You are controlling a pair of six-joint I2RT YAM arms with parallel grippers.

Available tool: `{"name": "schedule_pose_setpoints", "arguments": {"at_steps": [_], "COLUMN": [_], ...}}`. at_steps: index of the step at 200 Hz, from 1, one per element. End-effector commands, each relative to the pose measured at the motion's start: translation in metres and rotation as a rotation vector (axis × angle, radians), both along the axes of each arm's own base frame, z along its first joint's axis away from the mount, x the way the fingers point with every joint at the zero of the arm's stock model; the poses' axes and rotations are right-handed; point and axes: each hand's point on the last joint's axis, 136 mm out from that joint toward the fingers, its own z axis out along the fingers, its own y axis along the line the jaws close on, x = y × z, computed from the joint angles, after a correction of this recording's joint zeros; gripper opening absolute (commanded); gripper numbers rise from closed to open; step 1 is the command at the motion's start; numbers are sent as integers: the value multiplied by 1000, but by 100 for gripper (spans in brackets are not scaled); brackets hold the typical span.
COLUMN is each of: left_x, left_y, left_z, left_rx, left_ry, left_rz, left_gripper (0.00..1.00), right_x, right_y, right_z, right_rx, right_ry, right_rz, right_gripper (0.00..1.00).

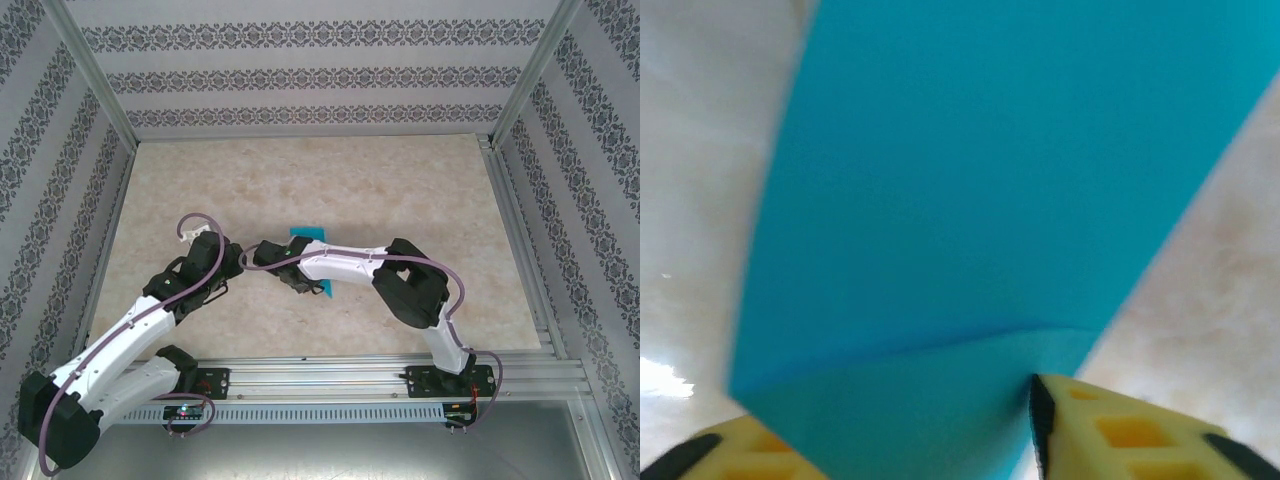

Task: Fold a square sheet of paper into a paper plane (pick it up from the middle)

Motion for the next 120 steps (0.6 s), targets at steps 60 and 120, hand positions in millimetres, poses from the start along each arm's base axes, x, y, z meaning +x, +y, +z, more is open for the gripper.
{"name": "schedule_pose_setpoints", "arguments": {"at_steps": [60, 120], "left_x": [2, 22], "left_y": [-5, -73], "left_z": [-9, -40], "left_rx": [-30, -167], "left_ry": [37, 203], "left_rz": [-20, -251], "left_gripper": [51, 51], "right_x": [-19, -4], "right_y": [30, 15], "right_z": [81, 67], "right_rx": [829, 1142], "right_ry": [128, 331], "right_rz": [4, -48], "right_gripper": [66, 15]}}
